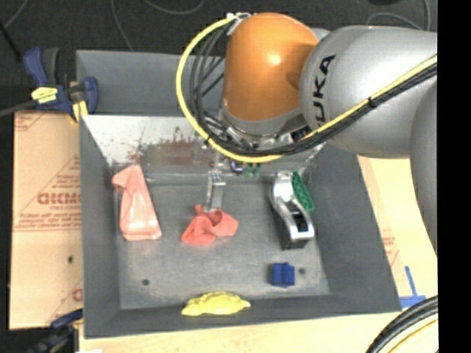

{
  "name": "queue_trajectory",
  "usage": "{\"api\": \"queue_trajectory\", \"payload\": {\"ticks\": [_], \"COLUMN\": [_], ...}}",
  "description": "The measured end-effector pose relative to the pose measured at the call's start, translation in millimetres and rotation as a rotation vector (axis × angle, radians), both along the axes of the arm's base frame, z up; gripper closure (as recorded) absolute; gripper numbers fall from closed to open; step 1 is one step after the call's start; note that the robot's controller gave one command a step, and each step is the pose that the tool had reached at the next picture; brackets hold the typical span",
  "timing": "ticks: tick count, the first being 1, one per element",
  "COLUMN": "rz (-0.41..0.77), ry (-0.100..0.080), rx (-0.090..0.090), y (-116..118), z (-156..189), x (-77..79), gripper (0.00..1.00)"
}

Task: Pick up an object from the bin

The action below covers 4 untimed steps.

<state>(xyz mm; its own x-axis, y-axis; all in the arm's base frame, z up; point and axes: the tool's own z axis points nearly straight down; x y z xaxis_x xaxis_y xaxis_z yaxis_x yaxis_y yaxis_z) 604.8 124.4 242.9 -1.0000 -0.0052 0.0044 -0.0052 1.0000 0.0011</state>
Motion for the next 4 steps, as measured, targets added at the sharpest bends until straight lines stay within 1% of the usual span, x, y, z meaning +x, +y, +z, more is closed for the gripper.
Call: {"api": "queue_trajectory", "payload": {"ticks": [1, 2, 3, 4], "rz": [-0.002, 0.045, 0.081, 0.015], "ry": [-0.008, -0.014, -0.011, -0.009], "rx": [0.001, 0.000, 0.001, 0.003], "y": [-1, -3, -8, -50], "z": [5, -31, -83, -103], "x": [1.3, -11.0, -62.2, -41.3], "gripper": [0.00, 0.00, 0.00, 0.00]}}
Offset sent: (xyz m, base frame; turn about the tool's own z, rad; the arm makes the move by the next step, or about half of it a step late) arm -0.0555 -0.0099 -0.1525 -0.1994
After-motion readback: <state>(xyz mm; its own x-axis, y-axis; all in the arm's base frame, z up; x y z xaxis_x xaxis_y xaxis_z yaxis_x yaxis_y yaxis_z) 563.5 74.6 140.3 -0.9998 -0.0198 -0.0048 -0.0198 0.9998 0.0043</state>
